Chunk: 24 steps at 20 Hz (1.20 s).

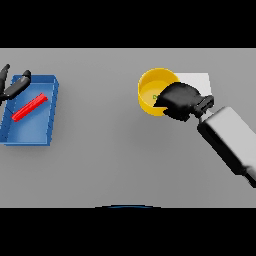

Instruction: Pick up the red beaker and tilt it to pour out 1 green nut into yellow bowl. Pick up the yellow bowl and place it on the metallic measuring scale.

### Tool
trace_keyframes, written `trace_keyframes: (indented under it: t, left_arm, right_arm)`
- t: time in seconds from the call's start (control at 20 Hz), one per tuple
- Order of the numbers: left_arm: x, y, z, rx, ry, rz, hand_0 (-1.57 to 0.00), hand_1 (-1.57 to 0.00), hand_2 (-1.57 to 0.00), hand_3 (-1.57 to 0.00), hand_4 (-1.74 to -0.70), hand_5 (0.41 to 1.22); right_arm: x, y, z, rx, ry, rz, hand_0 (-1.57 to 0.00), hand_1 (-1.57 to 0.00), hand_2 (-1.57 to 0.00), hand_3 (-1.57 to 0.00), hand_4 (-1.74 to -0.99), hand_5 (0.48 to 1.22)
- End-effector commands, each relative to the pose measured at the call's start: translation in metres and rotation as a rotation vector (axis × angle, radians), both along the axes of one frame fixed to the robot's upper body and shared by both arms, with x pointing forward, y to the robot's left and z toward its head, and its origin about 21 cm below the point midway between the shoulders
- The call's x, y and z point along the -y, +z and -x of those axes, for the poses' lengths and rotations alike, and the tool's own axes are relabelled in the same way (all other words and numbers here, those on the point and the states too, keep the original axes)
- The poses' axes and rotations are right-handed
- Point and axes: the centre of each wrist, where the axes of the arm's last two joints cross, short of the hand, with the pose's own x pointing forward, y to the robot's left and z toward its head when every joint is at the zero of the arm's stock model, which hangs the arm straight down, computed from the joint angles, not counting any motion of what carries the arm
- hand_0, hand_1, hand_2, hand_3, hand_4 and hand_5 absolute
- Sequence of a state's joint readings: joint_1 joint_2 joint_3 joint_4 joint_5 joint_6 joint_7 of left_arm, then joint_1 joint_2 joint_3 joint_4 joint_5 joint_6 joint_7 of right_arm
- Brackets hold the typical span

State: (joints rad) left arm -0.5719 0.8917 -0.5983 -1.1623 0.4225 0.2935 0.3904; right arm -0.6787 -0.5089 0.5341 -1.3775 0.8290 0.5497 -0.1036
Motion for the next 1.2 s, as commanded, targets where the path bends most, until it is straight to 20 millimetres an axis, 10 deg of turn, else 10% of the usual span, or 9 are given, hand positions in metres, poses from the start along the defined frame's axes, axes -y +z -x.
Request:
trace_keyframes:
  t: [0.0, 0.7, 1.15]
  left_arm:
    - [0.002, 0.001, 0.0, 0.014, -0.007, 0.005, 0.0, 0.0, 0.0, 0.0, -0.73, 0.704]
    - [0.0, 0.005, 0.004, -0.023, 0.017, 0.001, 0.0, 0.0, 0.0, 0.0, -0.72, 0.725]
    - [0.005, 0.004, 0.004, -0.022, 0.013, 0.008, 0.0, 0.0, 0.0, 0.0, -0.73, 0.714]
  right_arm:
    - [0.005, 0.0, -0.003, 0.008, -0.008, -0.002, -1.57, -1.57, -1.52, -1.15, -1.741, 1.22]
    - [0.078, -0.023, -0.051, 0.071, -0.267, -0.019, -1.57, -1.57, -1.5, -1.17, -1.741, 1.221]
    - [0.091, -0.05, -0.067, -0.009, -0.363, -0.056, -1.55, -1.57, -1.39, -1.41, -1.741, 1.221]
